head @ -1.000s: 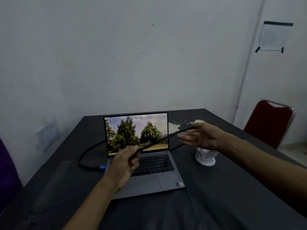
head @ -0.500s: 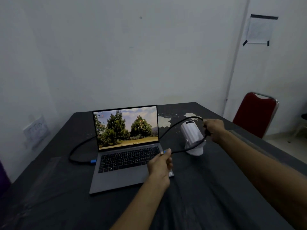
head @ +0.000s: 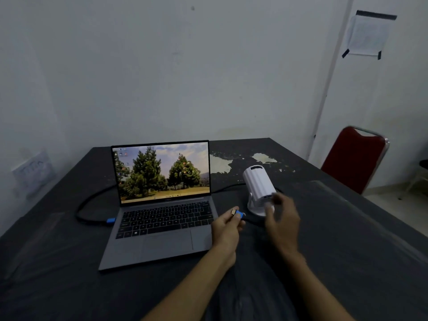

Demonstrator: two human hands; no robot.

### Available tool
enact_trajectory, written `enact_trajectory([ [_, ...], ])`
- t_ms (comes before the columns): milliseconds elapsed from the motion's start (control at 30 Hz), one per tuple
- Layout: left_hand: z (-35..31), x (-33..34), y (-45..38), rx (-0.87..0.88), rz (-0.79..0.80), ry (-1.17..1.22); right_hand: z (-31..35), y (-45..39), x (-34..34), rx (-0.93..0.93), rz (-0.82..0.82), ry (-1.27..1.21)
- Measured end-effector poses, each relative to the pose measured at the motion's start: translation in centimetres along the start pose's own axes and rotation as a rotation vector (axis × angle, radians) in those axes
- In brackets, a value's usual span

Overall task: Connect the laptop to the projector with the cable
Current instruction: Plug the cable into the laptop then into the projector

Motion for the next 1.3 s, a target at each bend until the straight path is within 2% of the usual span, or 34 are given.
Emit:
enact_trajectory([
  [100,-0.3,1.2,-0.9,0.075,0.041,-0.032,0.2,2.1,2.0,-0.095,0.181,-0.078],
  [233,-1.1,3.8,-2.1,0.159,0.137,-0.098,-0.5,1.7,2.5,-0.105,0.214,-0.06],
  [367,-1.7,6.6,-2.8,0.258,0.224,-0.229,-1.5,0.8,1.7,-0.03,0.139,-0.086],
  [433,-1.7,7.4,-3.2,0.298,0.23,-0.383,-2.2,0.6,1.1,0.028,0.067,-0.086],
  [500,-2.3,7.8,-3.5,0.409,0.235,-0.612,-2.8,0.4,0.6,0.089,0.005,-0.042],
  [600,-3.5,9.1,-3.8,0.585,0.351,-0.757,-3.4,0.2,0.1,0.155,-0.044,0.013],
  [667,-3.2,9.8,-4.4,0.57,0.474,-0.82,-3.5,0.0,0.0,0.189,-0.054,0.03],
  [767,-2.1,10.0,-5.2,0.39,0.598,-0.782,-3.7,-0.2,-0.2,0.234,-0.064,0.044],
  [933,-1.1,9.6,-5.4,0.269,0.607,-0.591,-3.7,-0.6,-0.2,0.266,-0.083,0.068],
  [1300,-1.7,9.6,-4.6,0.374,0.616,-0.694,-3.5,-0.9,-0.3,0.253,-0.107,0.071],
])
Point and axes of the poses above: each hand's wrist, its own y-axis away from the middle knuckle, its own x-axis out of the palm, z = x × y, the point moved 7 cm from there along -y, towards the middle knuckle, and after that the axes turned 11 degrees about x, right-handed, at the moved point
